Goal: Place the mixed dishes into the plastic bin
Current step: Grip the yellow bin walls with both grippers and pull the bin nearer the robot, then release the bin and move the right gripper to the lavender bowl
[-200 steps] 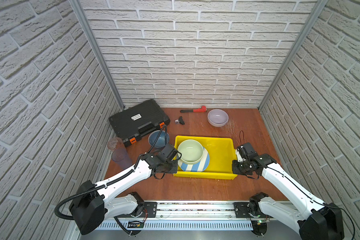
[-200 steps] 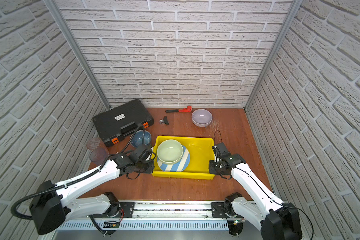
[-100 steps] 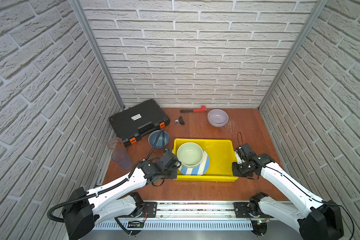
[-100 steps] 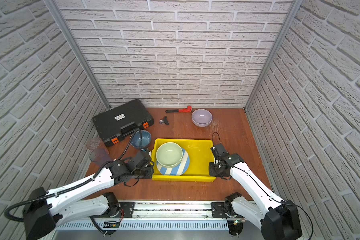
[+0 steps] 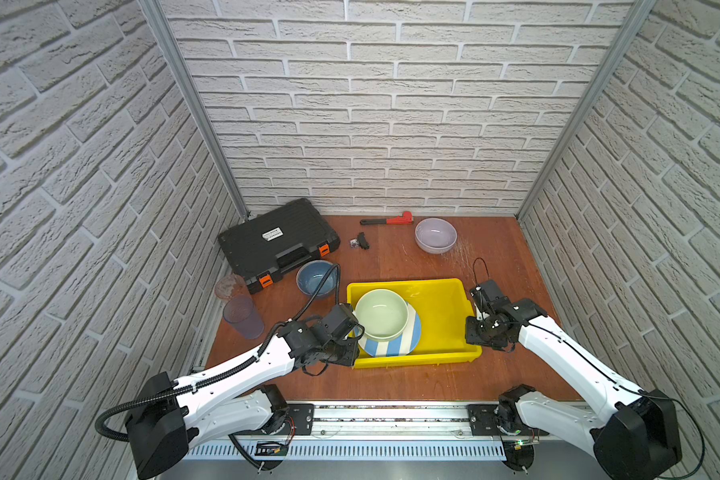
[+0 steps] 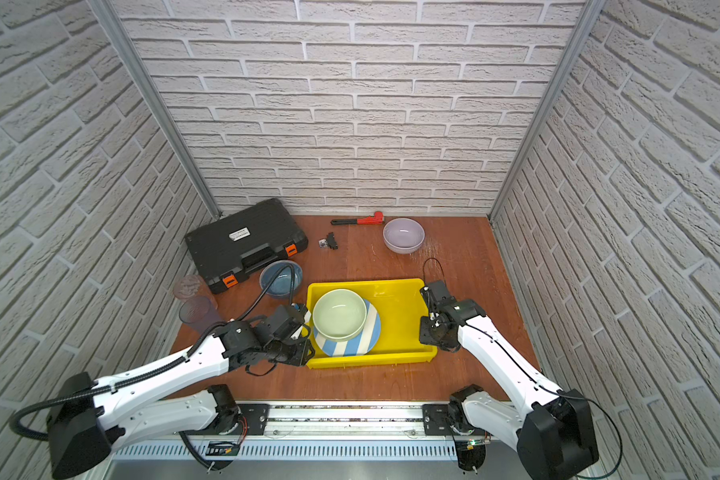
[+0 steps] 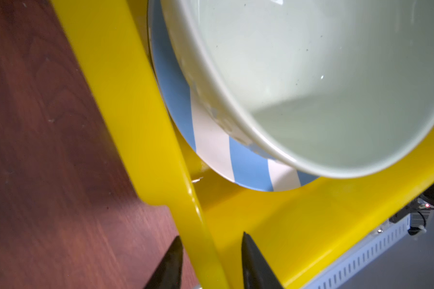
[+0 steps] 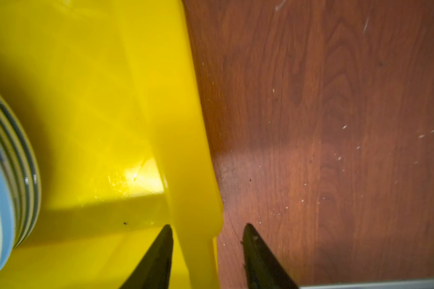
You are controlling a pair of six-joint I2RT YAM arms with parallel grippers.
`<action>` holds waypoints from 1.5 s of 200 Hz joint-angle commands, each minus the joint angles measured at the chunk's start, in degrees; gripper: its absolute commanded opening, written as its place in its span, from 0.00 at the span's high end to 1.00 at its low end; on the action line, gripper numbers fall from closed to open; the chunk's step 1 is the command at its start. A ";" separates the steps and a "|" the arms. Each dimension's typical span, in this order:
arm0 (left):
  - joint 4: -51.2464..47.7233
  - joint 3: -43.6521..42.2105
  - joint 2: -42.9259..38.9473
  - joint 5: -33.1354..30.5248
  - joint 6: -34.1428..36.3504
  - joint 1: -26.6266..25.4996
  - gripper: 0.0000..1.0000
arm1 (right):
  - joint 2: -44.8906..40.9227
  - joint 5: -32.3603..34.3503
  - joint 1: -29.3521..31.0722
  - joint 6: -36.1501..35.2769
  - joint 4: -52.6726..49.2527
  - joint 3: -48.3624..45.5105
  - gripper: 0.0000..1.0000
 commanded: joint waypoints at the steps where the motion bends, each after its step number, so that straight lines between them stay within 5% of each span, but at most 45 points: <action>1: -6.94 4.31 -1.94 1.55 3.77 1.20 0.49 | -1.52 4.56 -0.06 -2.24 -2.80 5.38 0.38; 63: -7.83 9.63 -7.03 7.76 9.44 13.23 0.36 | 6.96 8.55 -1.63 -11.58 -0.12 20.69 0.28; 142: 5.66 12.66 -2.16 8.82 15.70 28.46 0.14 | 32.48 -4.18 -12.45 -14.50 15.47 42.58 0.27; 216: 6.78 12.71 -0.43 8.80 18.98 32.29 0.10 | 55.62 -2.38 -15.20 -9.65 24.98 57.43 0.34; 300: 6.86 11.24 -0.81 9.62 18.95 32.59 0.10 | 66.17 -0.32 -15.42 -8.16 27.79 63.36 0.38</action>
